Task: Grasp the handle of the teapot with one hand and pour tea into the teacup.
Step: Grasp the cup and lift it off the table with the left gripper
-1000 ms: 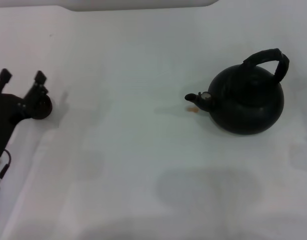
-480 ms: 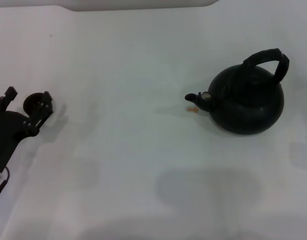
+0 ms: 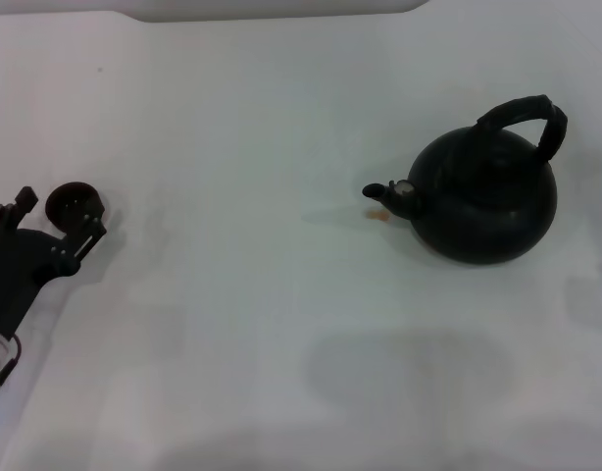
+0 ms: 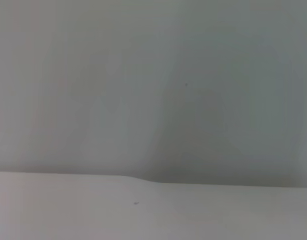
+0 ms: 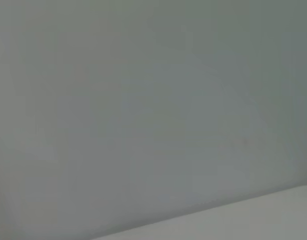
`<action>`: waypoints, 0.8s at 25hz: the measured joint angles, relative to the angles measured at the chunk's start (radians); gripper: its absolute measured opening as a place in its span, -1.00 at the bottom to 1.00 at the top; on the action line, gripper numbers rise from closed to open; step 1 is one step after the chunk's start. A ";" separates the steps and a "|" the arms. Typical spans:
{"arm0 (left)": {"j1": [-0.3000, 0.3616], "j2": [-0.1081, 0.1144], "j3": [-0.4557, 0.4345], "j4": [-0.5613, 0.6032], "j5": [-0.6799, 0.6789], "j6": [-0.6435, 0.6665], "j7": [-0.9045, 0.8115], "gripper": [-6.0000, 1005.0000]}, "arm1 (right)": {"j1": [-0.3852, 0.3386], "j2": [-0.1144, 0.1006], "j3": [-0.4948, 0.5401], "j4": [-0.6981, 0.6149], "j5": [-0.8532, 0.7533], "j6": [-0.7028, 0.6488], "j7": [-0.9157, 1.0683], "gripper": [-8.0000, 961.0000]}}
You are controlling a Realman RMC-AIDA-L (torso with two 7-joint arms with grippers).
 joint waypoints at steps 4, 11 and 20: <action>-0.008 0.000 0.000 0.002 0.000 0.008 0.000 0.77 | 0.000 0.000 0.000 0.000 -0.001 0.000 0.000 0.64; -0.026 0.001 0.001 0.003 0.003 0.055 0.000 0.76 | 0.000 0.000 0.000 0.000 -0.003 0.000 0.000 0.64; -0.038 0.002 0.000 0.003 0.002 0.072 -0.001 0.72 | 0.000 0.000 -0.002 0.002 -0.004 0.001 0.000 0.64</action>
